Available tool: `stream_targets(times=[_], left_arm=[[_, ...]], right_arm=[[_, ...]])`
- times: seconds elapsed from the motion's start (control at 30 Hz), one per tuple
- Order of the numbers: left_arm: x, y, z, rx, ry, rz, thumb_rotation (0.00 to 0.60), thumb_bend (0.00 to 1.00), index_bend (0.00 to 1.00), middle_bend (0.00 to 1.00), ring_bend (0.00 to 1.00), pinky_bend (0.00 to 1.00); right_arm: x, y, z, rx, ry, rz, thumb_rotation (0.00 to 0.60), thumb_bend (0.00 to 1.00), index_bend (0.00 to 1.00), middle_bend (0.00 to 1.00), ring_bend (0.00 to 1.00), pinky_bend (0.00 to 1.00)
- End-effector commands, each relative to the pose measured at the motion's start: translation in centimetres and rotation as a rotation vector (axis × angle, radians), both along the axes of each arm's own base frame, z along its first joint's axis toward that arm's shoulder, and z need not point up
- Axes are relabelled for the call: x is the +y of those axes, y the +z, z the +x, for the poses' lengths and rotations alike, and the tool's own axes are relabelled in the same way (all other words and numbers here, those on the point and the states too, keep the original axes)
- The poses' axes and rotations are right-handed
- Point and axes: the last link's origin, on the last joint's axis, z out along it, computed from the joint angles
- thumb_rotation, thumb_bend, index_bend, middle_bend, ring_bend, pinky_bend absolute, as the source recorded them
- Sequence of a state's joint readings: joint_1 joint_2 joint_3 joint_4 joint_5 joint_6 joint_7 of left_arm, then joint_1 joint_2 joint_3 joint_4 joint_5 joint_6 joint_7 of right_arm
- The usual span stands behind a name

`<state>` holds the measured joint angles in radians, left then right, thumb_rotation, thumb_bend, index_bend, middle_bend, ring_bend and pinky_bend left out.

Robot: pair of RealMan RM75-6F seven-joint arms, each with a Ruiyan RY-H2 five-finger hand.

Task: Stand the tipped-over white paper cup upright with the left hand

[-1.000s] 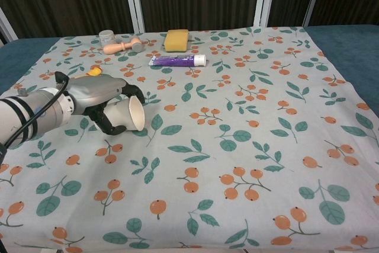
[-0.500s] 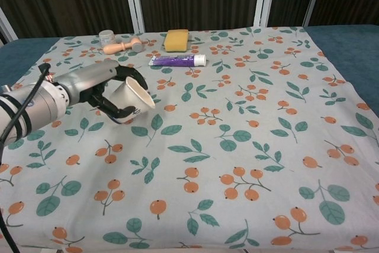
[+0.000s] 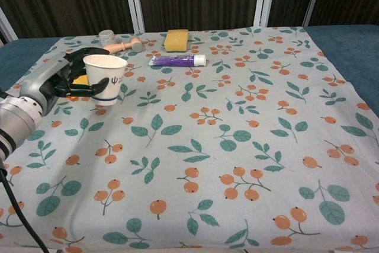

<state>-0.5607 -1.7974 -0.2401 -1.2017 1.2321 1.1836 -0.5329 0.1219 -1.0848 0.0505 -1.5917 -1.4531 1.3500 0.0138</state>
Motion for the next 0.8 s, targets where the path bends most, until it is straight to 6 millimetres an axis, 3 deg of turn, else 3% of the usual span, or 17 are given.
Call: stream_targets(times=[0.03,0.47,0.6,0.8], left_arm=[[-0.7,-1.1,-0.9,-0.020,0.011,0.008,0.600,0.39,0.17,0.13,0.00,0.01],[-1.0,-2.3,-1.5,0.005,-0.003,-0.004,0.600,0.38,0.11,0.07,0.00,0.00],[-1.1,-1.8,-1.4,-0.007,-0.015,0.002,0.600,0.38,0.01,0.00,0.00,0.00],[-1.8,0.5,-0.7,-0.011,-0.082,0.044,0.600,0.38,0.00,0.00,0.00,0.00]], right_arm=[[0.0,0.0,0.0,0.000,0.000,0.002,0.600,0.07,0.00,0.00,0.00,0.00],[0.0,0.1,-0.1,-0.005,-0.004,-0.002,0.600,0.07,0.00,0.00,0.00,0.00],[0.0,0.2,-0.2,-0.006,-0.004,-0.006,0.600,0.07,0.00,0.00,0.00,0.00],[0.0,0.6,-0.3,-0.010,-0.004,-0.023,0.600,0.07,0.00,0.00,0.00,0.00]])
